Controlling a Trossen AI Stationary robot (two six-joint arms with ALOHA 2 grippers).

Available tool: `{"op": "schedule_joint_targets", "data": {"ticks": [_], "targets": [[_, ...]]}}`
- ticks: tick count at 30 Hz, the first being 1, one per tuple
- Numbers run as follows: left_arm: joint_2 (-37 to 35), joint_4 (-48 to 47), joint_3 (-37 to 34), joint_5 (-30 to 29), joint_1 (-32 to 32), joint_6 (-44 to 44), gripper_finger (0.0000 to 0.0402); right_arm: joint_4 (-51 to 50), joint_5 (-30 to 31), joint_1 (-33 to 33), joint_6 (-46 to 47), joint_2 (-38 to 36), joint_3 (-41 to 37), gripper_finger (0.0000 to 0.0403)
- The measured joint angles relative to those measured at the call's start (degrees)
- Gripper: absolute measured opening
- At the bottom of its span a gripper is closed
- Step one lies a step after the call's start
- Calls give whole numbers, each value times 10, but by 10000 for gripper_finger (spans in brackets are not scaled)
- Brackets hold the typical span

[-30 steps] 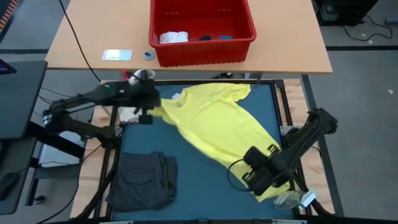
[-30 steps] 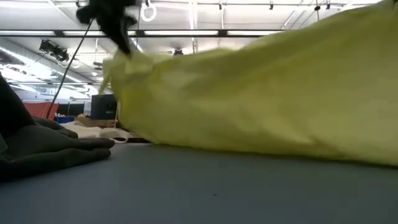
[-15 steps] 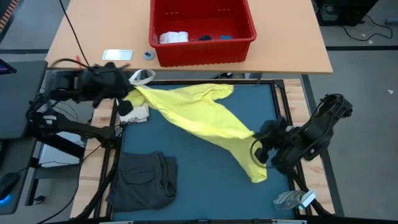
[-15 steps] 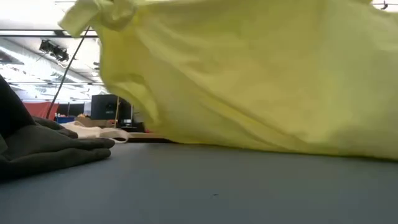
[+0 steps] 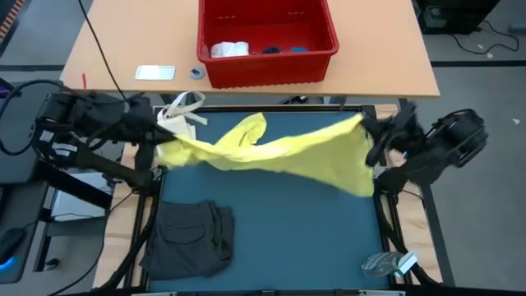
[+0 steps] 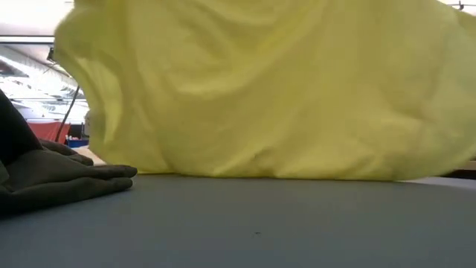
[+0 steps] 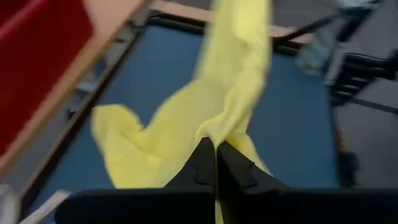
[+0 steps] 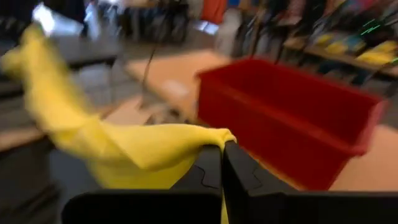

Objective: Fold laundry
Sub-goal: Fold the yellow shirt

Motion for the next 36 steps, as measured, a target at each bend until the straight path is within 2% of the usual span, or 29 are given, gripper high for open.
{"op": "schedule_joint_targets", "data": {"ticks": [2,5,6,8,9,12,15,20,24,28,32,36], "targets": [[4,3,0,-14,-34,-4,0,0,21,-6,-18,-10,13,2],[12,-13,0,-119,-77,-23,0,0,-4,-14,-26,-21,23,2],[12,-14,0,-143,-87,-30,0,0,-35,-17,-24,-24,25,2],[20,-7,0,-146,-106,-39,0,0,-137,-26,-9,-30,26,2],[25,-2,0,-128,-115,-43,0,0,-203,-32,3,-32,26,2],[47,11,0,4,-147,-84,0,0,-391,-38,48,-28,23,2],[86,13,0,102,-194,-157,0,1,-546,-13,102,-18,-4,2],[173,12,-1,143,-295,-231,0,34,-683,63,188,9,-112,2],[252,4,-1,143,-351,-261,0,127,-737,109,224,34,-222,2],[308,-19,-1,143,-381,-311,0,213,-745,135,252,59,-295,2],[326,-8,0,155,-406,-368,0,258,-754,157,250,73,-293,2],[326,9,45,152,-428,-409,0,273,-727,178,247,62,-233,2]]}}
